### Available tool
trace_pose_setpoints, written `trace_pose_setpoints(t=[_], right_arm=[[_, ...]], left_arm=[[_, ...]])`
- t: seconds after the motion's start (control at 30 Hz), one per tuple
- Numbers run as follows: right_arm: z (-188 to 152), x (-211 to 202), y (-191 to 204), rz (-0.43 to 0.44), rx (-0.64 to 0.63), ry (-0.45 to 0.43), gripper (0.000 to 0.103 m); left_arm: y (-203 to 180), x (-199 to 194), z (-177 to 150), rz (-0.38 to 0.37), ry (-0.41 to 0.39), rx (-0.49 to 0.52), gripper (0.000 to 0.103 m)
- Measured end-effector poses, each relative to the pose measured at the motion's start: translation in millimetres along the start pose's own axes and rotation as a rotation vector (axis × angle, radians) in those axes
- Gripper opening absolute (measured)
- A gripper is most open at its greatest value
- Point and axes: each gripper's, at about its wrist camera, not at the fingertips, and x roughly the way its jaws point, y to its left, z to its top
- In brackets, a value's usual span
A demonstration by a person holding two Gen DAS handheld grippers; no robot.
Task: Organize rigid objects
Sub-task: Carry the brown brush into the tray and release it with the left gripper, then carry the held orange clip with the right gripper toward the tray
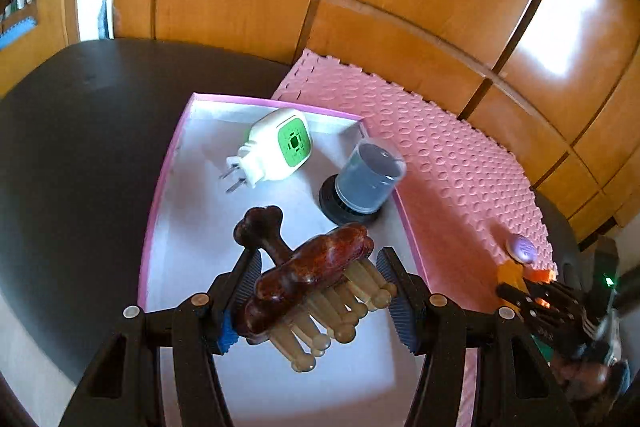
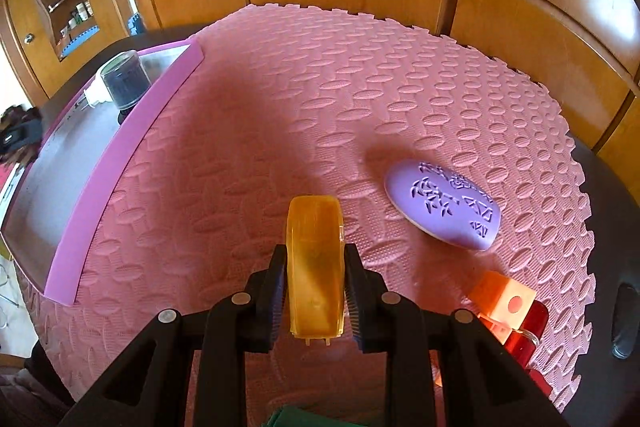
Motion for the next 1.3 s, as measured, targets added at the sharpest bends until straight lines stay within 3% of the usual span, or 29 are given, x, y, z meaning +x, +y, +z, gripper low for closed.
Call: trace_pose_setpoints(t=[0.47,0.73,0.97,1.3], right_arm=[[0.6,0.3,0.2,-0.006,-0.002,-0.002,0.026],[1.1,1.3,0.1,-0.010,-0.003,-0.008,0.026],[0.5,0.8,1.5,-0.020,-0.014,-0.015,0.026],[0.0,0.5,2.1,-0.029,-0.025,-0.021,0.027]], left_arm=[[2.1,63.5,45.0,0.082,0.041,0.031,0.060],[1.6,33.3,47.0,0.070,-0.035,0.036,0.072],[-5.0,-15.4,16.4,0.149,-0.119,0.060,0.074],[-26.0,-46.3,-46.5,0.191,-0.138,0.140,0.074]])
